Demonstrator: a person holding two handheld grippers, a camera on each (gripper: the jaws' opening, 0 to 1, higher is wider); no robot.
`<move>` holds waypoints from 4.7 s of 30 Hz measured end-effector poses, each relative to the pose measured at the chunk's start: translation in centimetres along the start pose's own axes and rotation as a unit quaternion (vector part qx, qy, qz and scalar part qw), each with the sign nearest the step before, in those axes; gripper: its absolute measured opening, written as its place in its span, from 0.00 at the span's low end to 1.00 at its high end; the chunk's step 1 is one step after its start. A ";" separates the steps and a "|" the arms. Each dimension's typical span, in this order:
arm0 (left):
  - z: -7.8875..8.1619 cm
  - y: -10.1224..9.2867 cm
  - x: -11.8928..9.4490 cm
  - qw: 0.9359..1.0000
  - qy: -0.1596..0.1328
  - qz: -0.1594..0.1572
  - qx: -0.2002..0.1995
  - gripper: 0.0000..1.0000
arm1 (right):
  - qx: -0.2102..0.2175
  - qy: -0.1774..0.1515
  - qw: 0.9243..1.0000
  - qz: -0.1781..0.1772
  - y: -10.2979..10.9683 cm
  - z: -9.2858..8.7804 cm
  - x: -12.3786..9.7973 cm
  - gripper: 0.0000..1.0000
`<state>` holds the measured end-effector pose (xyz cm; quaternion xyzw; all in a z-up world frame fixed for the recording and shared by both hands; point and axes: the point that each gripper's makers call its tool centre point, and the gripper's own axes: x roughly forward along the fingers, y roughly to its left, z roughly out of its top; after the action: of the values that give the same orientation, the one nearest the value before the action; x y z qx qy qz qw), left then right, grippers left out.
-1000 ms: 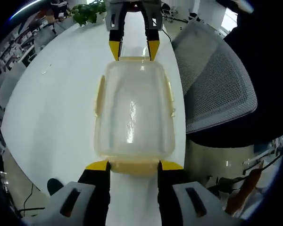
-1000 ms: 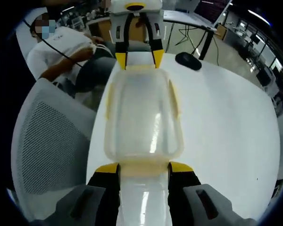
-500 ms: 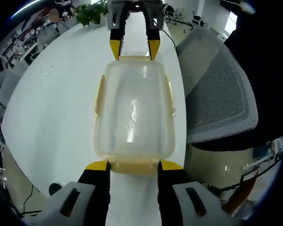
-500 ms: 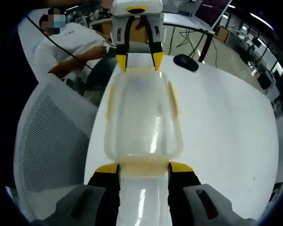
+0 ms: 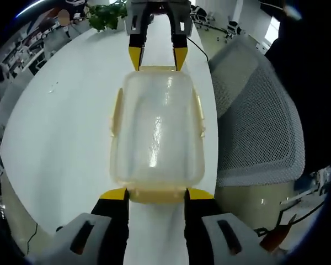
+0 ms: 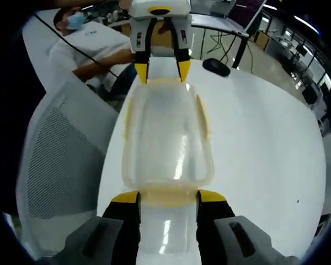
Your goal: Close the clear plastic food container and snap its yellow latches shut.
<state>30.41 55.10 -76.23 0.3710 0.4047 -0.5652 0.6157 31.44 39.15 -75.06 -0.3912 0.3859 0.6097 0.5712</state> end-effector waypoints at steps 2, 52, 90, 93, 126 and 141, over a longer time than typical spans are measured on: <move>0.4 -0.1 0.2 1.000 0.001 0.000 0.000 0.38 | 0.000 -0.001 1.000 0.000 0.1 -0.4 -0.1 0.38; 8.3 -1.4 5.0 1.000 0.021 -0.004 -0.011 0.38 | -0.008 -0.004 1.000 -0.001 0.9 -9.4 -2.4 0.38; 13.4 -1.9 6.7 1.000 0.015 -0.014 0.018 0.38 | 0.018 -0.017 1.000 -0.017 2.2 -14.4 -4.7 0.38; 13.8 -2.0 7.0 1.000 0.016 -0.017 0.021 0.38 | 0.022 -0.014 1.000 -0.017 2.2 -14.8 -4.6 0.38; 14.9 -1.5 8.3 0.998 0.016 -0.003 0.052 0.40 | 0.034 -0.032 0.999 -0.023 2.4 -16.9 -3.7 0.39; 14.7 -2.5 8.3 1.000 -0.016 -0.011 -0.005 0.47 | 0.080 -0.027 0.996 -0.025 2.8 -18.3 -4.0 0.37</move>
<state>29.35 38.19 -78.05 0.3548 0.4017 -0.5759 0.6173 29.43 20.66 -78.51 -0.3368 0.4082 0.5728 0.6260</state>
